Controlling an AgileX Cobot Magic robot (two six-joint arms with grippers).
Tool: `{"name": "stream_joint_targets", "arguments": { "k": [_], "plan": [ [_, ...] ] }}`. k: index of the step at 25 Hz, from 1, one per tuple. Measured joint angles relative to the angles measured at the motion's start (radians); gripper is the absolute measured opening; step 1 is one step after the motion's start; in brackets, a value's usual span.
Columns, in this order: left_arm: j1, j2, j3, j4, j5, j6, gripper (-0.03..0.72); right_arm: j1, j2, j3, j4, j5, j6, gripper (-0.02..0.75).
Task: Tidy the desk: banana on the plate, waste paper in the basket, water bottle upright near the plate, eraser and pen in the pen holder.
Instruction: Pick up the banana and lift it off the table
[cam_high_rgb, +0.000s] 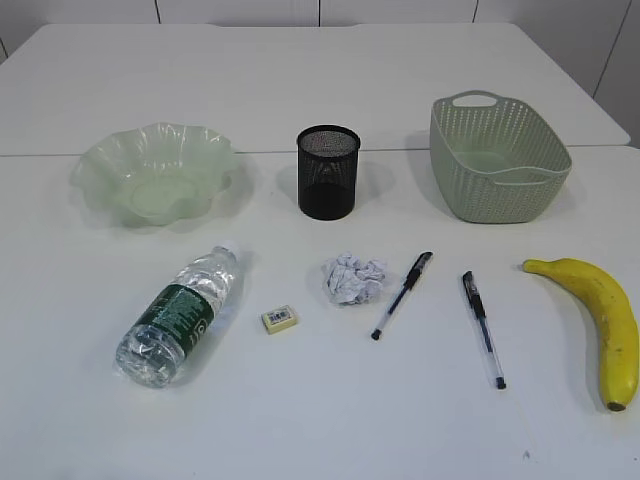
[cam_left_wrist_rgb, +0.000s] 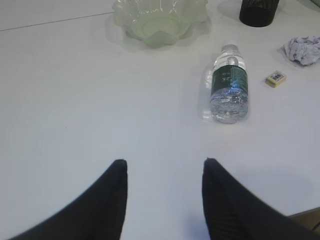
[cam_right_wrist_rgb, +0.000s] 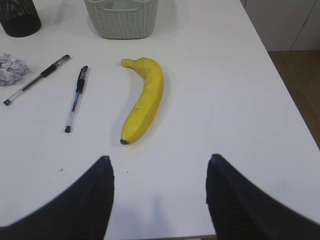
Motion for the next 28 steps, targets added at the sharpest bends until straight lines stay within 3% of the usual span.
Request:
{"name": "stream_joint_targets", "arguments": {
  "k": [28],
  "plan": [
    [0.0, 0.0, 0.0, 0.0, 0.0, 0.0, 0.341, 0.0, 0.0, 0.0, 0.0, 0.0, 0.0, 0.435]
  ]
}}
